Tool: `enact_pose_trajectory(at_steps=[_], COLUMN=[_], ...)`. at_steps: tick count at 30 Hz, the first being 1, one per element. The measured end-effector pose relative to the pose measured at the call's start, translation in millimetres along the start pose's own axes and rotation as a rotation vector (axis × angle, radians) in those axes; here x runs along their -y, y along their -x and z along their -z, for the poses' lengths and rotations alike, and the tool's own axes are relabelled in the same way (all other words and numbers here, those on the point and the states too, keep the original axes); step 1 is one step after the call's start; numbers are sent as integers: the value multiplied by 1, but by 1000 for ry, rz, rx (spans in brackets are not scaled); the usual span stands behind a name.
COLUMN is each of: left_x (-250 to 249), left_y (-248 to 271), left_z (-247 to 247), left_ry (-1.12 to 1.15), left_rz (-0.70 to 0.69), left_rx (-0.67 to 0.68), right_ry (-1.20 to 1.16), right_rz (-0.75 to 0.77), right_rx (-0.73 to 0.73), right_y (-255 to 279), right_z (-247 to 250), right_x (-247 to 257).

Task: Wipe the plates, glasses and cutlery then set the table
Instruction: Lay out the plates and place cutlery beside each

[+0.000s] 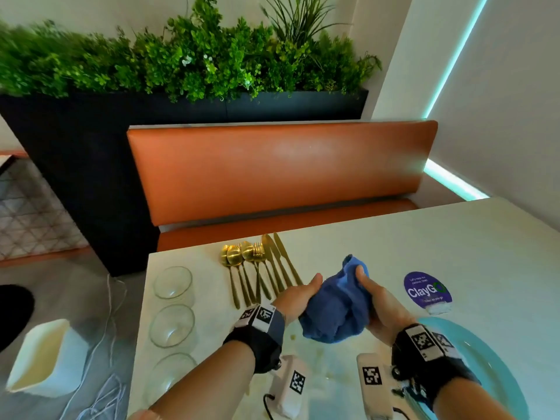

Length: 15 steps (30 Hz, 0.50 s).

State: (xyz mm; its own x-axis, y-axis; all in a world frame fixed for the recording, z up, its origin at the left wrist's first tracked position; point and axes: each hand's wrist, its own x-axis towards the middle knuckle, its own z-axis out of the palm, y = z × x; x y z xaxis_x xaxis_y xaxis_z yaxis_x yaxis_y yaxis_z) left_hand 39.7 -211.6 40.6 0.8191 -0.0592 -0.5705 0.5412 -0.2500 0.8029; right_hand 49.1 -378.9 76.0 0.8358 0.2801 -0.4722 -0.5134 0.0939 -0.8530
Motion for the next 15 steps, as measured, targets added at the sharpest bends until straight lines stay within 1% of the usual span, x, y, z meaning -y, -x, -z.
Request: enact_pose_trajectory(at_steps=[3, 5, 7, 9, 10, 15], left_x=[18, 30, 41, 53, 59, 93], left_y=[36, 62, 84, 103, 110, 140], left_z=[-2, -5, -9, -12, -14, -17], left_ry=[-2, -26, -37, -58, -81, -175], left_rz=[-167, -239, -277, -294, -298, -257], left_rx=[119, 164, 192, 227, 246, 293], right_ry=[-98, -146, -59, 61, 100, 252], right_rz=[39, -27, -98, -131, -139, -198], right_rx=[-37, -55, -125, -263, -307, -326], right_y=[31, 54, 74, 94, 104, 141], right_z=[-1, -5, -9, -13, -15, -30], right_x=[-16, -30, -45, -60, -66, -99])
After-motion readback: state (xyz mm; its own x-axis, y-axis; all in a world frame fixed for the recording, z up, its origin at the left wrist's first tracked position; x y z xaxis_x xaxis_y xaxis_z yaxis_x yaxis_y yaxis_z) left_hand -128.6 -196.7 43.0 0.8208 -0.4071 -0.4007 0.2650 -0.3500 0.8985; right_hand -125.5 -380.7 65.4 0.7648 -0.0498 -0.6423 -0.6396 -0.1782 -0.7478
